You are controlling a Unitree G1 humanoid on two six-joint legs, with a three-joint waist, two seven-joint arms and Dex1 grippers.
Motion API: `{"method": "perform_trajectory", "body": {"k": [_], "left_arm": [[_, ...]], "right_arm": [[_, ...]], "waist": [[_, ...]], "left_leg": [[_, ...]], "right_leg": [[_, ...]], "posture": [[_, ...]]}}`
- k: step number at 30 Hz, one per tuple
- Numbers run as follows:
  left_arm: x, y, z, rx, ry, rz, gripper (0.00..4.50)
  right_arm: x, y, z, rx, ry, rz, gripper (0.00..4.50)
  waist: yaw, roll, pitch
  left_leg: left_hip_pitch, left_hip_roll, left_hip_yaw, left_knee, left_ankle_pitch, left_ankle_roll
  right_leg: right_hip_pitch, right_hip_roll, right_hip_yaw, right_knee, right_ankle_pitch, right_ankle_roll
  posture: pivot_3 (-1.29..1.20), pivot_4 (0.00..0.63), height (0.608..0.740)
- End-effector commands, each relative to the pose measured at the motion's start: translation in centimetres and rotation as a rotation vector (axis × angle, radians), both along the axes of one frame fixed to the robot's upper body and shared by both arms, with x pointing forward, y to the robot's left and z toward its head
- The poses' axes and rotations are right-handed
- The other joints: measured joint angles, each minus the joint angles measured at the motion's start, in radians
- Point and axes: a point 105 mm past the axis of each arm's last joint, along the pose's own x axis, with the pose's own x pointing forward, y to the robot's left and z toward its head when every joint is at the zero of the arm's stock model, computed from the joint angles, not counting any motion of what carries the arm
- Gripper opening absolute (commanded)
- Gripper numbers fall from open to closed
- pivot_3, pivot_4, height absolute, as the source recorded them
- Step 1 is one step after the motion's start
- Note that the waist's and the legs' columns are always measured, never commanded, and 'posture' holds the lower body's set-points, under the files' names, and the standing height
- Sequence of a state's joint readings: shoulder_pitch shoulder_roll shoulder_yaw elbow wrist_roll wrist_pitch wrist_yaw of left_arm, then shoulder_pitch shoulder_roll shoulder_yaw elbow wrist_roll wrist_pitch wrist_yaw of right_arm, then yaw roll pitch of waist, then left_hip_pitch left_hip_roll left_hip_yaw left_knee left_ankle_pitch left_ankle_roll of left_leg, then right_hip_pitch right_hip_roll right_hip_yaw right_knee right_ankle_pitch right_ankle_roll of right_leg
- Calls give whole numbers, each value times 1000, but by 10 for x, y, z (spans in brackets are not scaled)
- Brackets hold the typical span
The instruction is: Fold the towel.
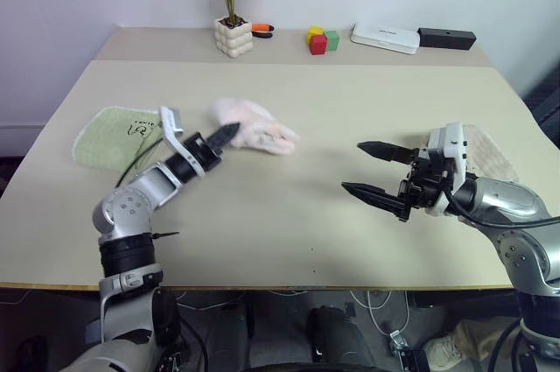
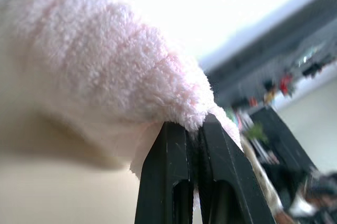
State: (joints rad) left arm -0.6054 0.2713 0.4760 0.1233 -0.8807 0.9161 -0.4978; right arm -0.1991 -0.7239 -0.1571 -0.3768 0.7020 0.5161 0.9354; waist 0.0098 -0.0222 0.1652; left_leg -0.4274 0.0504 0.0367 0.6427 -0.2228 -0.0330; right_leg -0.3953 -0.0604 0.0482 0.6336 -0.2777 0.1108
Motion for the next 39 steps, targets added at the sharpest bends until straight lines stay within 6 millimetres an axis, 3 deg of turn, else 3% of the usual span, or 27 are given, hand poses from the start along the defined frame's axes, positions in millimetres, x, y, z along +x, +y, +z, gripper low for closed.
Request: {"method": "perform_trajectory", "body": {"k": [1,8,16,22,26,32,39], "left_arm": [[8,35,45,-33,-141,123,18],[7,70,83,9,-264,206,18],[-8,148,93,74,-311,402,18],[-14,165,82,56,-326,417,18],[-12,186,60,82,-299,469,18],[0,178,54,44,-293,402,18],[-14,201,30,113,-263,507,18]], "right_arm": [[-1,1,5,11,-23,27,4500],[-1,6,3,19,-12,53,4500],[1,6,3,18,-10,61,4500],[1,5,3,14,-2,69,4500],[2,4,6,16,-4,71,4500],[2,4,6,7,-5,69,4500],[-2,-3,4,-4,4,41,4500]], "waist": [[-1,-1,0],[-4,-1,1],[-16,-2,1],[-17,-3,2],[-21,-3,2],[-18,-4,2],[-27,-4,2]], "left_leg": [[0,0,0,0,0,0],[0,0,0,0,0,1],[0,1,1,-1,0,1],[0,1,1,-1,0,1],[0,1,1,-1,0,1],[0,1,2,-3,0,1],[1,1,3,-5,0,1]], "right_leg": [[0,0,0,0,0,0],[0,0,0,0,0,1],[-1,1,0,0,1,1],[0,0,-1,0,0,1],[-1,0,-1,0,0,1],[-2,0,-1,0,0,1],[-3,-1,-1,0,2,4]], "posture": [[0,150,740],[0,150,740],[0,150,740],[0,150,740],[0,150,740],[0,150,740],[0,150,740]]}}
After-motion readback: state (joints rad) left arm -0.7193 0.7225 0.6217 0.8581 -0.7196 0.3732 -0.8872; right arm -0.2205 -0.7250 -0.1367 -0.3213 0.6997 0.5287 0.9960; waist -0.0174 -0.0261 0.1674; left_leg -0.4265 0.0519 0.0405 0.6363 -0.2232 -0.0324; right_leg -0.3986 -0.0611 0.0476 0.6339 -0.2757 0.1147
